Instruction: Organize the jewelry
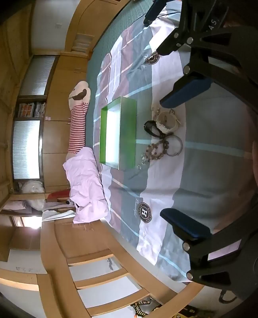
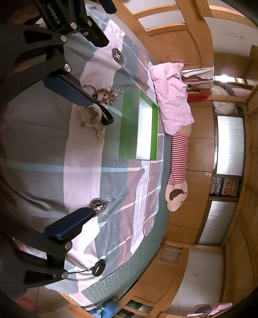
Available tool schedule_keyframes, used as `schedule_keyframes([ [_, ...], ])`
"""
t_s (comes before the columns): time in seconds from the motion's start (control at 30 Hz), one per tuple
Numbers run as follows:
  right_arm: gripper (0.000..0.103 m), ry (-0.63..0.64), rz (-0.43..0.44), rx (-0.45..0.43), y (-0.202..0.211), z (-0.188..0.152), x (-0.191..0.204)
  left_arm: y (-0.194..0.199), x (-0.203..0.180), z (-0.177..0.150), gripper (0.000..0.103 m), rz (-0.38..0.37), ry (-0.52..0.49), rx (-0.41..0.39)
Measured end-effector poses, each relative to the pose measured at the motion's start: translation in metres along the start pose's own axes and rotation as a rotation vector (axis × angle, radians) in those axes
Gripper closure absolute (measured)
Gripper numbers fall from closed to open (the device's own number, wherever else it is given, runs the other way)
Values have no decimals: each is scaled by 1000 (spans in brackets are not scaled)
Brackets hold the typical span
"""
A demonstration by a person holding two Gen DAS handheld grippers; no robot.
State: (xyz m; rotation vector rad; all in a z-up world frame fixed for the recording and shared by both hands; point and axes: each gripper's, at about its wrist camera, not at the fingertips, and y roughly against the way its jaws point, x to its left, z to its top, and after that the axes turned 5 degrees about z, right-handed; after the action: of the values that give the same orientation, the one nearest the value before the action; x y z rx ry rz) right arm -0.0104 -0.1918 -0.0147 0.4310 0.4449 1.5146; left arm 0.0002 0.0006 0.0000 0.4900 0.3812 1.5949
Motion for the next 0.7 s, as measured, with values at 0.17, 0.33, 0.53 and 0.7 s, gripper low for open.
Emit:
schedule_keyframes([
  [0.17, 3, -6, -1, -6, -1, -3, -2, 1, -2, -3, 3, 8, -8, 0],
  [0.33, 3, -8, -6, -1, -1, 0, -2, -2, -3, -7, 3, 9, -7, -9],
  [0.53, 3, -20, -1, 4, 5, 5, -5, 0, -3, -3, 3, 7, -3, -11],
  [0.7, 3, -30, 0, 8, -2, -1, -8, 1, 0, -3, 3, 6, 1, -10],
])
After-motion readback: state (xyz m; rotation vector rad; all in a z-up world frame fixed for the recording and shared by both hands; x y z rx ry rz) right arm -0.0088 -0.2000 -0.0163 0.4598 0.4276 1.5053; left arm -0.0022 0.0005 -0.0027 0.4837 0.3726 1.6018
